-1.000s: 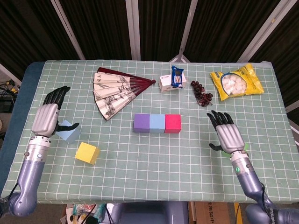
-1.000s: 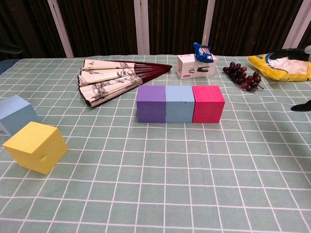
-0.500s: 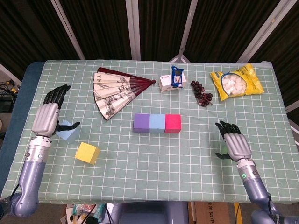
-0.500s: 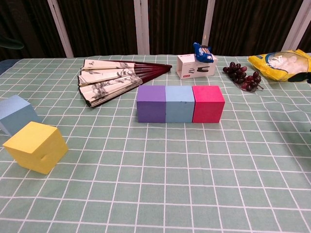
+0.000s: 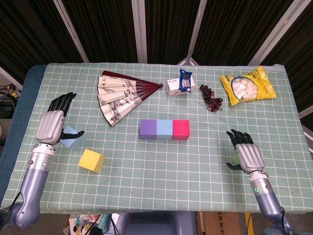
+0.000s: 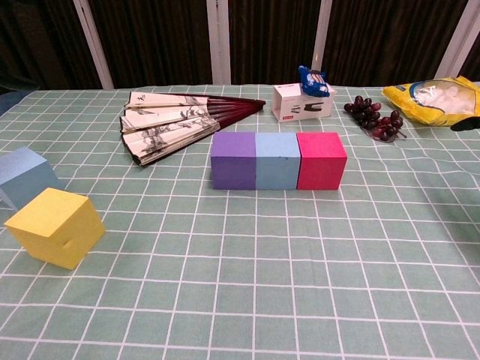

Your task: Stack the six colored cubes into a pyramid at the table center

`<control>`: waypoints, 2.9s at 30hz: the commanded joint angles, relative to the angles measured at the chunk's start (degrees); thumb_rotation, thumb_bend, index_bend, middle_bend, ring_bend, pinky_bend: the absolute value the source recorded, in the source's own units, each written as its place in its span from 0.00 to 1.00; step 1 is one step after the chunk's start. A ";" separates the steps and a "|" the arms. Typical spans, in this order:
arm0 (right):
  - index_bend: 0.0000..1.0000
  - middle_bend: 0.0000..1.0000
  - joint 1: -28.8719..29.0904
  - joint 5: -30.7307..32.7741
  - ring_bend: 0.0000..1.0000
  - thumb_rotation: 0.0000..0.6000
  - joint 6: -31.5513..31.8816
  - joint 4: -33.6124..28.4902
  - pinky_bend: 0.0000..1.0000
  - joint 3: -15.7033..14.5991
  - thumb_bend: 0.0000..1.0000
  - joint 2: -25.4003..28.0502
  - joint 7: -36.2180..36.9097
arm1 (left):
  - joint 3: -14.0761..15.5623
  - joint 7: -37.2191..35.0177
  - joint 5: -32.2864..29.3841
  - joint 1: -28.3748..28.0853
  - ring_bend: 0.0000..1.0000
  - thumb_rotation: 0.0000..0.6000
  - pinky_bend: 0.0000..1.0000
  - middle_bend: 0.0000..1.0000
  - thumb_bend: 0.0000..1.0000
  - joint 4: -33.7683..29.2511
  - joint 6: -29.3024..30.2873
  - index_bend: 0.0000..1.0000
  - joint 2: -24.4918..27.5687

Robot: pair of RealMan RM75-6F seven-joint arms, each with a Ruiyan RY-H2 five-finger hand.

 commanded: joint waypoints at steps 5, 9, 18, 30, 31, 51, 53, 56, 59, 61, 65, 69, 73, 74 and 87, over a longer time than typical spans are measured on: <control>0.00 0.02 -1.42 -3.33 0.00 1.00 1.48 2.73 0.00 0.39 0.21 1.04 0.72 | 2.03 1.28 1.67 0.12 0.03 1.00 0.00 0.04 0.12 0.30 -0.84 0.00 0.04; 0.00 0.02 -2.81 -5.36 0.00 1.00 4.32 3.71 0.00 1.02 0.21 1.71 0.96 | 3.36 1.99 2.41 0.48 0.03 1.00 0.00 0.04 0.12 0.08 -1.24 0.00 0.21; 0.00 0.02 -4.78 -7.08 0.00 1.00 6.10 4.83 0.00 2.79 0.20 2.09 4.40 | 7.65 1.79 7.23 -1.30 0.03 1.00 0.00 0.10 0.10 -1.36 -9.79 0.00 4.04; 0.00 0.02 -5.65 -7.65 0.00 1.00 5.23 5.13 0.00 3.94 0.20 1.63 4.56 | 13.32 -2.43 15.16 -4.30 0.03 1.00 0.00 0.14 0.07 -2.30 -24.23 0.00 15.06; 0.00 0.02 -5.70 -7.67 0.00 1.00 5.18 5.14 0.00 3.99 0.21 1.60 4.53 | 13.59 -2.48 15.48 -4.35 0.03 1.00 0.00 0.14 0.07 -2.27 -24.59 0.00 15.23; 0.00 0.02 -6.77 -8.03 0.00 1.00 4.17 4.62 0.00 5.64 0.20 1.57 4.99 | 16.79 2.00 20.18 -4.51 0.03 1.00 0.00 0.21 0.05 3.83 -24.84 0.00 9.97; 0.00 0.02 -6.89 -8.20 0.00 1.00 4.12 4.62 0.00 5.69 0.21 1.52 5.03 | 16.86 1.77 20.42 -4.50 0.03 1.00 0.00 0.23 0.05 4.75 -24.73 0.00 8.77; 0.00 0.02 -7.01 -8.29 0.00 1.00 4.04 4.57 0.00 5.84 0.21 1.53 5.07 | 16.94 1.44 20.76 -4.61 0.04 1.00 0.00 0.26 0.05 5.83 -24.77 0.00 7.46; 0.00 0.02 -7.14 -8.27 0.00 1.00 4.03 4.41 0.00 6.05 0.21 1.53 5.08 | 16.96 1.23 21.44 -4.62 0.04 1.00 0.00 0.28 0.05 6.68 -24.35 0.00 6.56; 0.00 0.02 -7.21 -8.32 0.00 1.00 3.97 4.27 0.00 6.24 0.21 1.56 5.36 | 17.00 1.15 21.58 -4.64 0.04 1.00 0.00 0.29 0.05 7.26 -24.22 0.00 6.14; 0.00 0.02 -7.38 -8.40 0.00 1.00 3.75 4.24 0.00 6.34 0.21 1.57 5.61 | 17.04 1.03 21.72 -4.71 0.04 1.00 0.00 0.30 0.06 7.87 -24.06 0.00 5.72; 0.00 0.02 -7.46 -8.41 0.00 1.00 3.49 4.15 0.00 6.49 0.20 1.55 5.70 | 17.11 0.81 21.79 -4.74 0.04 1.00 0.00 0.31 0.09 8.13 -23.95 0.00 5.42; 0.00 0.02 -7.65 -8.55 0.00 1.00 3.56 3.99 0.00 6.60 0.21 1.55 5.83 | 17.30 1.01 21.67 -4.79 0.04 1.00 0.00 0.32 0.10 8.22 -24.05 0.00 5.32; 0.00 0.02 -7.69 -8.59 0.00 1.00 3.56 3.98 0.00 6.59 0.21 1.53 5.83 | 17.32 1.03 21.61 -4.77 0.04 1.00 0.00 0.32 0.10 8.26 -24.04 0.00 5.26; 0.00 0.02 -7.92 -8.83 0.00 1.00 3.20 3.38 0.00 7.11 0.21 1.79 6.32 | 17.22 1.52 20.93 -4.61 0.05 1.00 0.00 0.35 0.21 7.79 -23.12 0.00 4.76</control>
